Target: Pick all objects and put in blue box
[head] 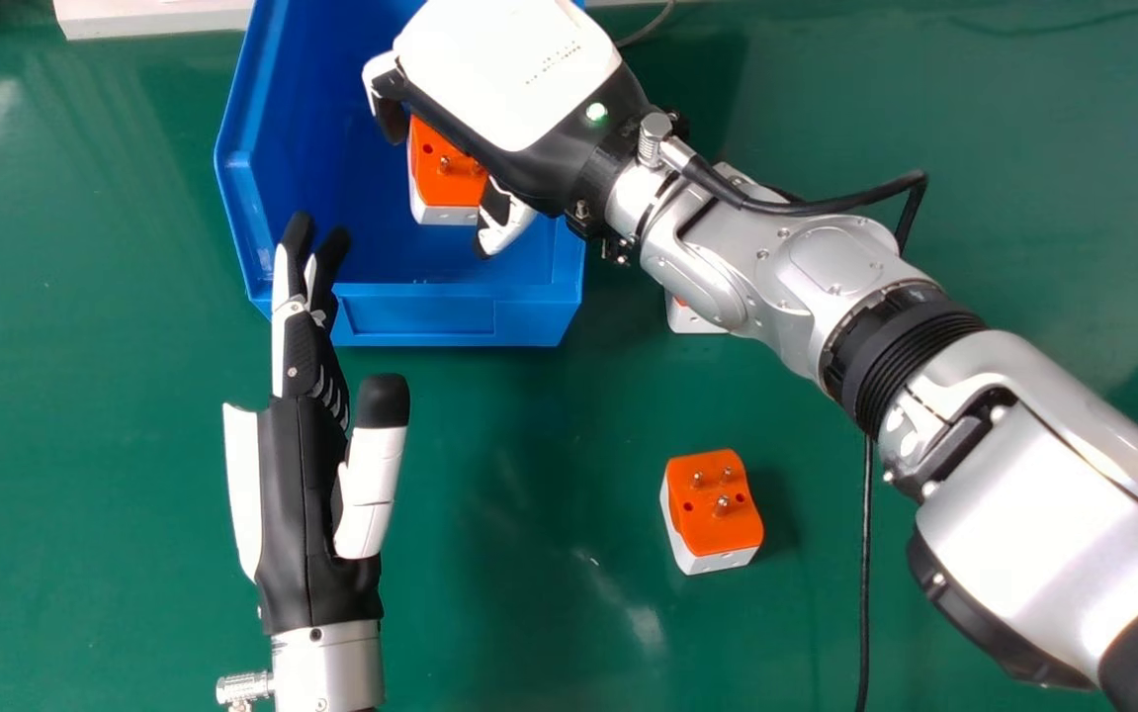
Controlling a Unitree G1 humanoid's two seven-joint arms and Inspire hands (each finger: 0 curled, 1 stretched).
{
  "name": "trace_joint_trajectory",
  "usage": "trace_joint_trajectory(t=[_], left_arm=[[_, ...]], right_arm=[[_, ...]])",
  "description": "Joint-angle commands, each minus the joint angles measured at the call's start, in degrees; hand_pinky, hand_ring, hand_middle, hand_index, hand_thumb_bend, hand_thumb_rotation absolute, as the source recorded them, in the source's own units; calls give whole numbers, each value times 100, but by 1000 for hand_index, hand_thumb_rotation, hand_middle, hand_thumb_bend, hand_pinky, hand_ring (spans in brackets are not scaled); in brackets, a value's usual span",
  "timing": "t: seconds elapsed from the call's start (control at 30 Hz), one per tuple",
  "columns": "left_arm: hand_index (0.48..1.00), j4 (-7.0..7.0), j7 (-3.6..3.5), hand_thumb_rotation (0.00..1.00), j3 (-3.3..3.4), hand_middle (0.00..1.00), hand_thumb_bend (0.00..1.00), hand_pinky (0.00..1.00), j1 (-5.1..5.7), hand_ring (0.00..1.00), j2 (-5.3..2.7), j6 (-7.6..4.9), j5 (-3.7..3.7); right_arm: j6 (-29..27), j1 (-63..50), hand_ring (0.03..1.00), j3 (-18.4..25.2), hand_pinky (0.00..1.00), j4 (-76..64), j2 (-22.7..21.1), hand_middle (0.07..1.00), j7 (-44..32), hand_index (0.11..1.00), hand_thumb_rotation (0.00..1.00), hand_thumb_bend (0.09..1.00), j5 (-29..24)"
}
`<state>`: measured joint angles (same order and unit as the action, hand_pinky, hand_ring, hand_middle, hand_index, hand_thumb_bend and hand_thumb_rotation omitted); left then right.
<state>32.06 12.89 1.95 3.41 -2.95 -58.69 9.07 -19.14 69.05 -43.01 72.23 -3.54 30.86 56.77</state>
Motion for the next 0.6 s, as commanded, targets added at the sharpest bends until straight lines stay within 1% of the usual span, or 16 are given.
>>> trace_joint_trajectory(t=[0.0, 0.07, 0.17, 0.2, 0.27, 0.37, 0.47, 0.53, 0.57], left_arm=[[962, -51, 31, 942, -62, 947, 898, 994, -12, 978, -143, -124, 56], [962, -42, 52, 941, -59, 948, 899, 994, -14, 978, -151, -137, 78], [963, -52, 41, 941, -80, 948, 900, 995, 3, 978, -166, -126, 66], [963, -51, 56, 941, -85, 948, 900, 995, 9, 978, -180, -130, 85], [963, -52, 106, 941, -97, 948, 902, 995, 24, 979, -212, -133, 151], [963, -70, 186, 940, -139, 950, 908, 995, 58, 979, -252, -122, 233], [964, -99, 251, 941, -169, 951, 910, 995, 97, 979, -289, -124, 278], [963, -99, 296, 941, -189, 951, 911, 994, 109, 978, -293, -140, 294], [963, -99, 328, 939, -191, 952, 914, 993, 112, 978, -286, -147, 323]], right_arm=[[63, 285, 436, -18, 301, 18, -3, 512, 175, 532, 0, 496, -4], [138, 318, 436, -88, 301, 44, -15, 512, 274, 533, 0, 496, 68], [306, 421, 437, -159, 300, 126, -1, 516, 249, 533, 0, 495, 129], [327, 449, 437, -154, 300, 157, 3, 516, 231, 533, 0, 495, 121], [371, 480, 442, -143, 302, 209, 14, 521, 231, 526, 0, 495, 124], [388, 487, 449, -186, 306, 270, 28, 522, 306, 520, 0, 496, 172], [464, 477, 451, -264, 307, 335, 81, 519, 282, 520, 0, 496, 229], [534, 446, 450, -303, 307, 371, 130, 516, 339, 523, 0, 496, 246], [565, 430, 448, -331, 305, 388, 151, 515, 402, 525, 0, 496, 260]])
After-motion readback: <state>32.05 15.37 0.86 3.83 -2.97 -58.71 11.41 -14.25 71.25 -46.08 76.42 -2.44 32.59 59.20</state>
